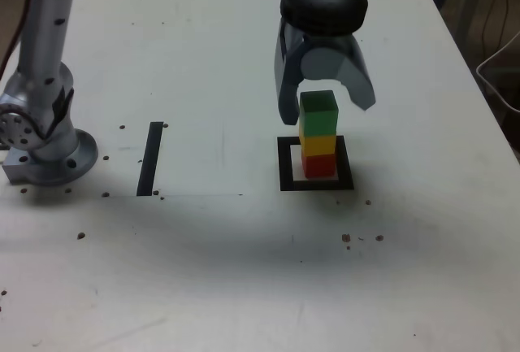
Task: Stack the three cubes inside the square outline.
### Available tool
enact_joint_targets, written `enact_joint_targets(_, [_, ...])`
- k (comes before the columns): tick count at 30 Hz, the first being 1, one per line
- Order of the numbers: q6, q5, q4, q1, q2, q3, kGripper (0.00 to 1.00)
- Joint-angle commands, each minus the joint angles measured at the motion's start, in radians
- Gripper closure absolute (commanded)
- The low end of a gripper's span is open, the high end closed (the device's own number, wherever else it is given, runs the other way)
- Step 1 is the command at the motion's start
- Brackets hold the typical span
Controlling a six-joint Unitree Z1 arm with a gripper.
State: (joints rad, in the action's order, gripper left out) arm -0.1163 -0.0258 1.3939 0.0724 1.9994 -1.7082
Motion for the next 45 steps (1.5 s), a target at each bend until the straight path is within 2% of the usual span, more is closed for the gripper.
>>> enact_joint_targets(1, [0.004, 0.0, 0.002, 0.001, -0.024, 0.0, 0.01])
enact_joint_targets(12, [0.027, 0.028, 0.011, 0.001, -0.058, 0.021, 0.01])
enact_joint_targets(25, [0.035, 0.035, 0.027, 0.001, -0.126, 0.04, 0.01])
enact_joint_targets(32, [0.055, 0.083, 0.068, -0.005, -0.205, 0.083, 0.01])
enact_joint_targets(38, [0.07, 0.084, 0.093, -0.006, -0.311, 0.177, 0.01])
enact_joint_targets(45, [0.084, 0.067, 0.06, -0.013, -0.41, 0.42, 0.01])
